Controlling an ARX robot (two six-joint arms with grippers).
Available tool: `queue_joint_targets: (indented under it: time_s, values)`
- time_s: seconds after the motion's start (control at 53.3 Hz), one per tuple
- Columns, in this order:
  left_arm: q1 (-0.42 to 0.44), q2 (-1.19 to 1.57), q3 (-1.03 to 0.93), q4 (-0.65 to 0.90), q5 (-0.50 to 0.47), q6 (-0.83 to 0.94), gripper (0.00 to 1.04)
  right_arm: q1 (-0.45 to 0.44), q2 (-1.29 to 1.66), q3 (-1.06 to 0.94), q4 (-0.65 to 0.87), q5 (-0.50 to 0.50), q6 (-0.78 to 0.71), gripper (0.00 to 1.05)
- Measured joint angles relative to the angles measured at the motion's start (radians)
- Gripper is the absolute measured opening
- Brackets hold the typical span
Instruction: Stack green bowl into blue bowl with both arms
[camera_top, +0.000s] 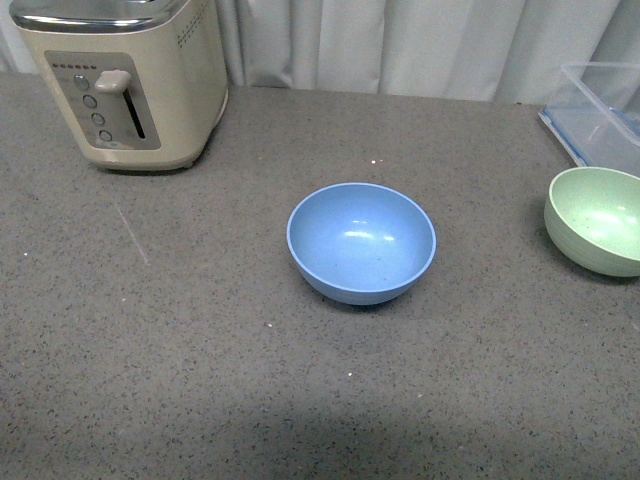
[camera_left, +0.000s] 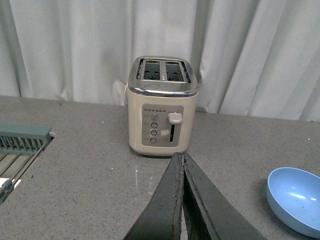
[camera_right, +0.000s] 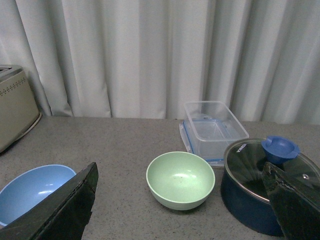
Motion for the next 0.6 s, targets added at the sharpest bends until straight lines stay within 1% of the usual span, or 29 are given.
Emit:
queue_joint_targets:
  time_s: [0.338,0.356,0.432,0.6]
  values:
    - [0.0,-0.087,0.0,-0.087,0.0,0.0,0.04,0.0,0.0,0.0,0.0,0.0,0.0,0.96]
    - [0.0,-0.1,0.0,-0.1,0.0,0.0,0.04,0.0,0.0,0.0,0.0,0.0,0.0,0.96]
    - [0.0,-0.206,0.0,-0.241,0.0,0.0,0.04,0.0,0.0,0.0,0.0,0.0,0.0,0.96]
    - [0.0,-0.257,0.0,-0.264,0.0,0.0,0.04,0.0,0.0,0.0,0.0,0.0,0.0,0.96]
